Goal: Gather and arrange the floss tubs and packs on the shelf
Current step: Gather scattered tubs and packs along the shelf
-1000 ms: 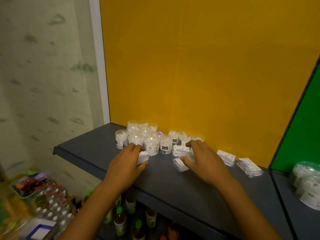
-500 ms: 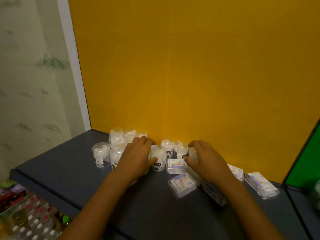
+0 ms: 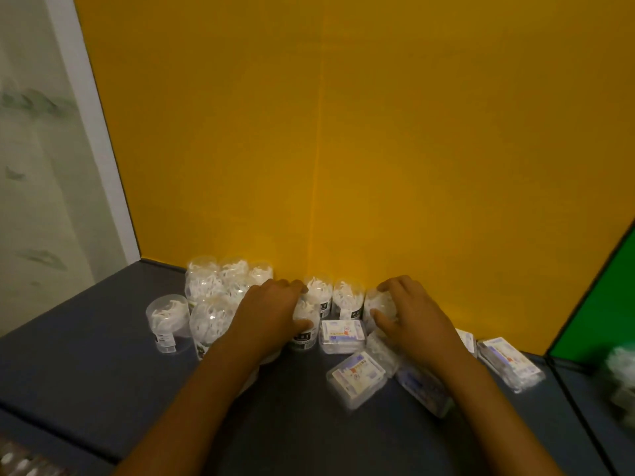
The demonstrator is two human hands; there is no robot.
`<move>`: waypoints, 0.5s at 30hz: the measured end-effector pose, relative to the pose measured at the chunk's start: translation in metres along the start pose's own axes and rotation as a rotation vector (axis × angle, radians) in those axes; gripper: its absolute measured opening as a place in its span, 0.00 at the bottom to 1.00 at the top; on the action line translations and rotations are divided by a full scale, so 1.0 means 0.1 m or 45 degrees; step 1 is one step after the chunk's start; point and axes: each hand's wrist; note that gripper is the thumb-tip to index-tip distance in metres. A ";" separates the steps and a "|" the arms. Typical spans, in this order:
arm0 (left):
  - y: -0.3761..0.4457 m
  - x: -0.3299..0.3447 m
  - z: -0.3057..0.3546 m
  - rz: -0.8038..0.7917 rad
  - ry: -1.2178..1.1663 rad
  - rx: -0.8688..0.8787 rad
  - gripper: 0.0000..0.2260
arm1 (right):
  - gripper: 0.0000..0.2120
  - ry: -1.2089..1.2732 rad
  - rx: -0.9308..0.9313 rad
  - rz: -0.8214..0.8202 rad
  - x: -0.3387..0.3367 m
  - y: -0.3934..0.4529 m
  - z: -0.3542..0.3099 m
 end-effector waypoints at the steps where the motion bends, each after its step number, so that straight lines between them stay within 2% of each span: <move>1: 0.01 -0.02 -0.01 0.004 -0.055 0.002 0.26 | 0.19 0.002 0.016 -0.005 -0.01 0.01 0.01; 9: 0.18 -0.16 -0.14 0.164 -0.516 0.100 0.22 | 0.14 0.052 0.099 -0.006 -0.11 0.13 0.13; 15: 0.20 -0.20 -0.12 0.237 -0.830 0.124 0.17 | 0.20 0.022 0.218 -0.086 0.00 0.14 0.07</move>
Point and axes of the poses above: each hand's wrist, its own y-axis towards the middle knuckle, its own x-axis out of the palm, z = x × y, and after that the axes turned 3 degrees about -x, right-handed
